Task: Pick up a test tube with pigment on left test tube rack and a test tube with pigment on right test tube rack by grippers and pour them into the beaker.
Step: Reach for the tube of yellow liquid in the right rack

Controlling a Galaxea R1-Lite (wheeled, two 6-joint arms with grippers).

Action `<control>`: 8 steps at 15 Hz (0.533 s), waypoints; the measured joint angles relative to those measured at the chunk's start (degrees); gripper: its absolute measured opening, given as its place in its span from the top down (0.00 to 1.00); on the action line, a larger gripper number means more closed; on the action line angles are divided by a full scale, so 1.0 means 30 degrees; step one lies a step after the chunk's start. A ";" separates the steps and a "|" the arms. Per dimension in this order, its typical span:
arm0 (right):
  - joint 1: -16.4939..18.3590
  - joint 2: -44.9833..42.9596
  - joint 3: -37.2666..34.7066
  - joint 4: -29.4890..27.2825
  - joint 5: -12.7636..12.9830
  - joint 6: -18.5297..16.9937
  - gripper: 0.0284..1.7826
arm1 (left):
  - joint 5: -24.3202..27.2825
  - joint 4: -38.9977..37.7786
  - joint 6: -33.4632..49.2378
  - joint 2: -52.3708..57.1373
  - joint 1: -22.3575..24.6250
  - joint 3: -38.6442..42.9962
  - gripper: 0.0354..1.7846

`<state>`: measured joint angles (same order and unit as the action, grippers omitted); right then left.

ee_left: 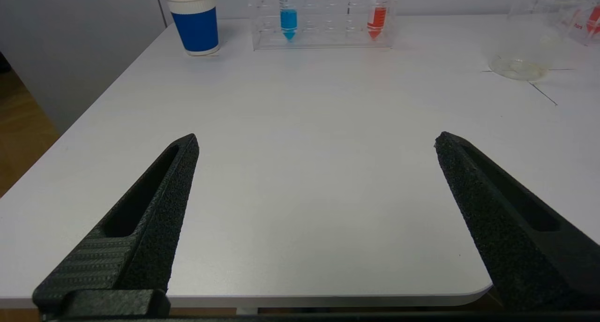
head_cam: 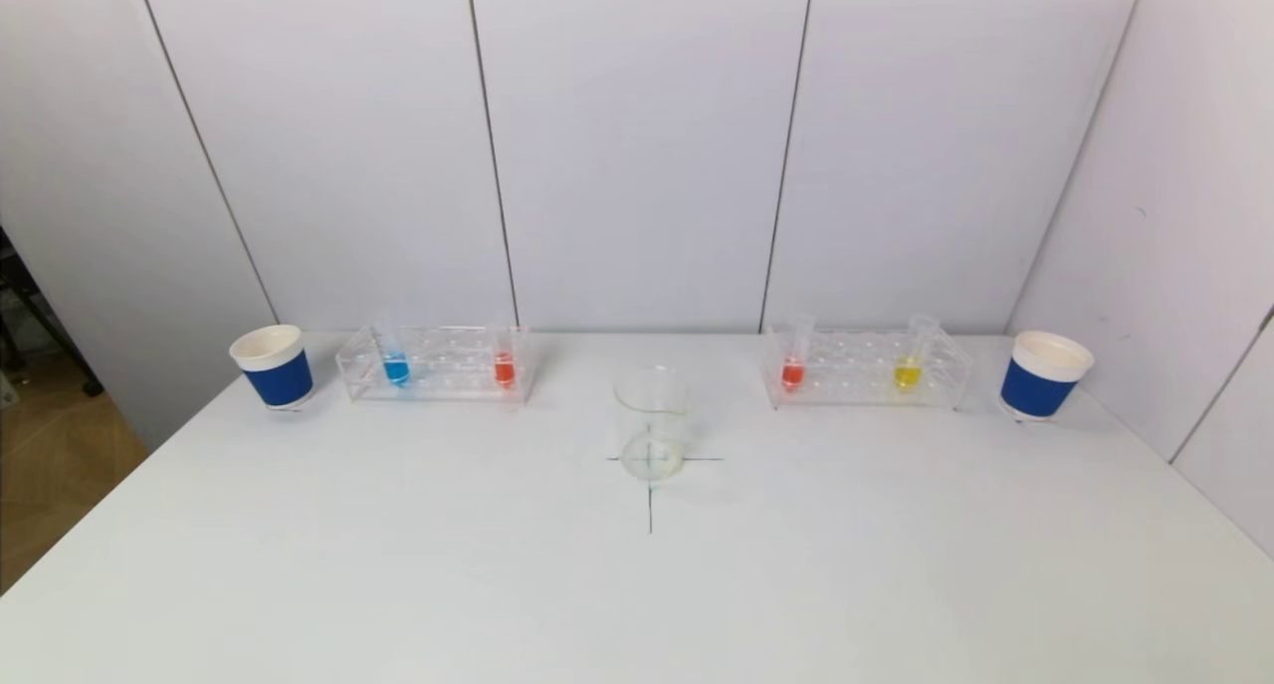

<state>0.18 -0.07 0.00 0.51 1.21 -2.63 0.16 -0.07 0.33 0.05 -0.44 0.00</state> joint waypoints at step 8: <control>0.0008 0.0000 0.0000 0.0020 0.0008 -0.0020 0.01 | 0.0000 0.0000 -0.0008 0.0000 0.0000 0.0000 0.01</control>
<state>0.21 -0.07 0.00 0.57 1.23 -2.69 0.16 -0.07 0.30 0.05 -0.44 0.00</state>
